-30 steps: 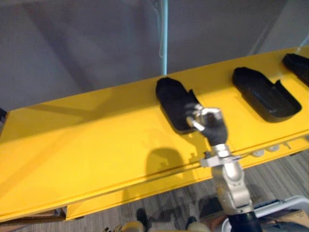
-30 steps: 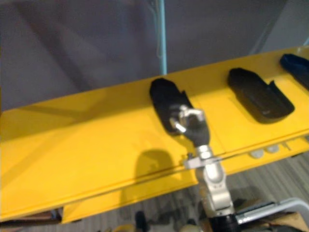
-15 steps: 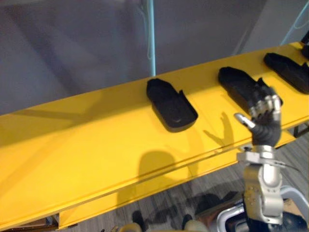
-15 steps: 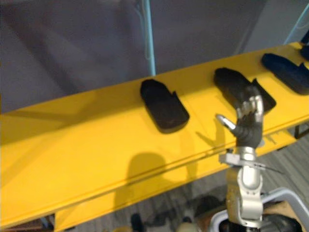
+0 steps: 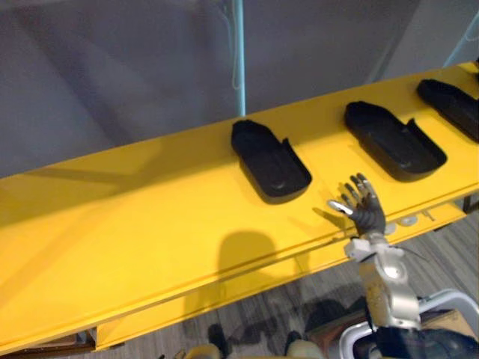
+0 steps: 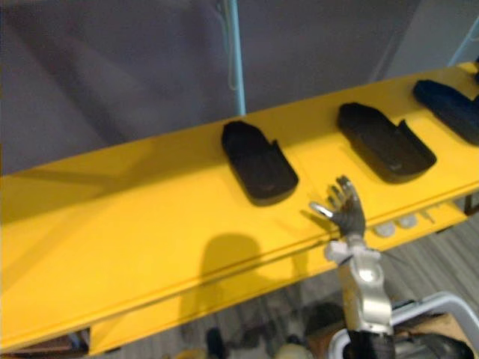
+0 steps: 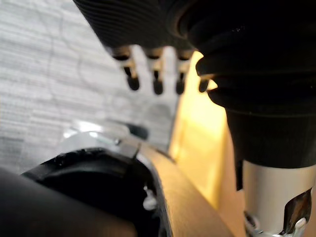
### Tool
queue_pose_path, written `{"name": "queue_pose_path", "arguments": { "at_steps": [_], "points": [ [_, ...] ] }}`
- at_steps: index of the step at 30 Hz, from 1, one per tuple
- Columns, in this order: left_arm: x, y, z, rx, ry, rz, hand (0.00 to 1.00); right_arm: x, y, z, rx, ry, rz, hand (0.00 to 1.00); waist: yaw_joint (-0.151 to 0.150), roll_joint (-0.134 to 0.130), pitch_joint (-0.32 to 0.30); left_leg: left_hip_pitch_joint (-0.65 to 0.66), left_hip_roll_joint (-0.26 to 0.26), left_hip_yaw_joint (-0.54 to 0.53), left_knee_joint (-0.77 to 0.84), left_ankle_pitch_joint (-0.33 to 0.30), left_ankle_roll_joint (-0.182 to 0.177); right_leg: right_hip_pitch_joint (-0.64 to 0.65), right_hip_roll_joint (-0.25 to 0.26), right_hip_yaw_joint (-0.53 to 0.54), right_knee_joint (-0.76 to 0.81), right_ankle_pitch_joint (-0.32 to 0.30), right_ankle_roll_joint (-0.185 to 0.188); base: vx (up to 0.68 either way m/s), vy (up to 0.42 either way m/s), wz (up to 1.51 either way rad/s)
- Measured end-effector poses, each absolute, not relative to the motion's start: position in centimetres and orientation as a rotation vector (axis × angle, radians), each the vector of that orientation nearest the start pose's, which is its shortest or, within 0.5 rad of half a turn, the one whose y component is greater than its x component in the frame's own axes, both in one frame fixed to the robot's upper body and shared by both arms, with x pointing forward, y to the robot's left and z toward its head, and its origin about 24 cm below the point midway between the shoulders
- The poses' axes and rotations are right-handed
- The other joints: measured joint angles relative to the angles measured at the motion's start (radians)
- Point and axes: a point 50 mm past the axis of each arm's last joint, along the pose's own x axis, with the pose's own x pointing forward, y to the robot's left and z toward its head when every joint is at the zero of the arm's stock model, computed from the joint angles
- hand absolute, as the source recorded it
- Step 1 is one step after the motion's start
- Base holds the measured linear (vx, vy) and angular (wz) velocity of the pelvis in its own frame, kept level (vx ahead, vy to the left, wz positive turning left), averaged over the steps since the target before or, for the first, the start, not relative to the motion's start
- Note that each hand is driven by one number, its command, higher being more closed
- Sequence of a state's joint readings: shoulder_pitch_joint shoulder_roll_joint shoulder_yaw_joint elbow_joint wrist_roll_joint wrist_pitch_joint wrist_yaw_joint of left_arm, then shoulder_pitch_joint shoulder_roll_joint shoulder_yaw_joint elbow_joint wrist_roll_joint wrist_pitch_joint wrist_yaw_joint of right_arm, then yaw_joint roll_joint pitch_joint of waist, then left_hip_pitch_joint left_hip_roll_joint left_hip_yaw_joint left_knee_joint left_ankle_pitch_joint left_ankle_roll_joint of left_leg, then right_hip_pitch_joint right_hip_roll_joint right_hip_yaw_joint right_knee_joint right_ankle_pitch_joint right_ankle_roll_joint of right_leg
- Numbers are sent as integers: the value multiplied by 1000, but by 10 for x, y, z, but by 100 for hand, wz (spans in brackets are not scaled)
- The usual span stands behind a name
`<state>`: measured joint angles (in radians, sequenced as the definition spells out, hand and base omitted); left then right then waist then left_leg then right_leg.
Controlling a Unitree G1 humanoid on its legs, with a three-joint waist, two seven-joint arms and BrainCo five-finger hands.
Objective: Walk over and take plastic housings, then place them on the shelf
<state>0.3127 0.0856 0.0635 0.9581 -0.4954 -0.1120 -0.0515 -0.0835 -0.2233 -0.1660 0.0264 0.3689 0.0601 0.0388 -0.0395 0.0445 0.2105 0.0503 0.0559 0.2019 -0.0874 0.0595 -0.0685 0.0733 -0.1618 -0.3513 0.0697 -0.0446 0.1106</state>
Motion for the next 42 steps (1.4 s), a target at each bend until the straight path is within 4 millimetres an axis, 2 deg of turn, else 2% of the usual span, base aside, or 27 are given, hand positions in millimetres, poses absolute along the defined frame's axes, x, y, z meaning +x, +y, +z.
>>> {"name": "queue_pose_path", "arguments": {
  "at_steps": [9,16,28,42],
  "points": [
    [29,194,-163,-422,1078,433,0,287,-216,79,48,-98,18,0,23,24,8,2,-5,-8,4,2,3,6,-5,-10,0,1,2,1,2,3],
    [31,193,-163,-410,1075,409,0,301,-207,82,2,-104,66,0,27,29,9,0,-13,-31,4,6,6,19,-16,-33,-4,-1,9,-9,4,10],
    [35,193,-162,-414,1060,386,0,309,-197,86,-43,-109,120,0,27,38,14,3,-13,-34,4,6,6,29,-16,-37,-9,0,11,0,0,0],
    [35,192,-162,-413,1059,380,0,308,-196,85,-43,-107,129,0,27,36,15,4,-10,-32,0,5,6,31,-14,-36,-10,0,11,0,0,0]
  ]
}}
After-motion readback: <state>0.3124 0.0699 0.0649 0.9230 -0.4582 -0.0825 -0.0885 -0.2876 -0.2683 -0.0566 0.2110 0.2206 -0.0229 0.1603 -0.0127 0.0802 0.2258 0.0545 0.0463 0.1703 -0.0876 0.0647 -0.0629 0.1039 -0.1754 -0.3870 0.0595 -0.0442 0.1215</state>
